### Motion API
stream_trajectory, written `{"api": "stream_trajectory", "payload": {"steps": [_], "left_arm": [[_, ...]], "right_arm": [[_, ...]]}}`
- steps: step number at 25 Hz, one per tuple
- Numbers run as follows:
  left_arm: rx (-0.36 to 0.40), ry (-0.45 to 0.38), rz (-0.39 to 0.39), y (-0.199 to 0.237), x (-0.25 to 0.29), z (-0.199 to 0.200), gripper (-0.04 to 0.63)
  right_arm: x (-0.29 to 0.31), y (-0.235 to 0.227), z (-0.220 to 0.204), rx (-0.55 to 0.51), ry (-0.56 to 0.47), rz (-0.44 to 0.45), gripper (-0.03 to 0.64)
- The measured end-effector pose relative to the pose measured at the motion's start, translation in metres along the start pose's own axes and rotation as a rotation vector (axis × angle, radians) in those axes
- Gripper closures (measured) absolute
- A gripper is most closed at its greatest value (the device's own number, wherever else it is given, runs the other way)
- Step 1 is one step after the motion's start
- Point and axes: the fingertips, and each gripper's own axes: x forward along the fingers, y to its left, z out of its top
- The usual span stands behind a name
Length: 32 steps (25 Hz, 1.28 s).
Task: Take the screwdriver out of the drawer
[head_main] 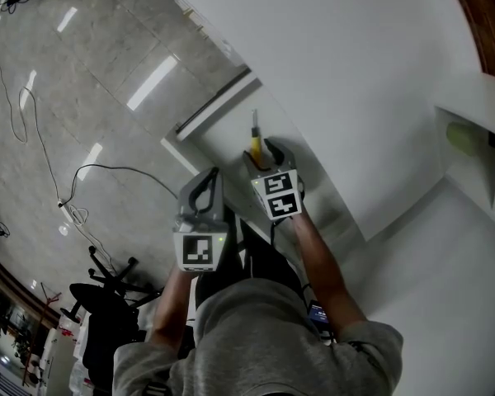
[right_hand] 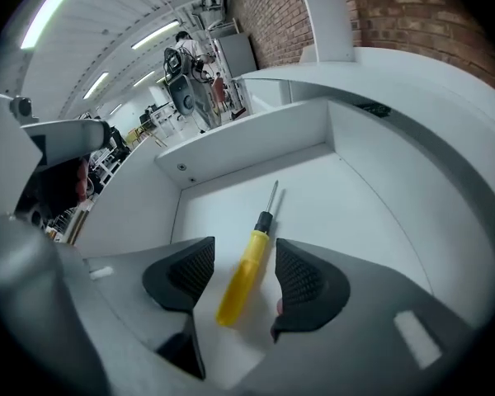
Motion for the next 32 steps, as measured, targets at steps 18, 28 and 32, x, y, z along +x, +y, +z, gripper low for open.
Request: {"api": "stream_trajectory", "payload": {"steps": [18, 28, 32], "left_arm": [[-0.02, -0.001, 0.014, 0.003, -0.001, -0.002, 0.584], [-0.018, -0.015, 0.009, 0.007, 0.001, -0.003, 0.584], [-0.012, -0.012, 0.008, 0.007, 0.0, 0.0, 0.584]], "right_arm": [[0.01, -0.009, -0.012, -0.02, 0.044, -0.075, 0.534], [0.014, -0.008, -0.012, -0.025, 0.04, -0.062, 0.537], [0.01, -0.008, -0.01, -0.035, 0.039, -0.062, 0.538]]}}
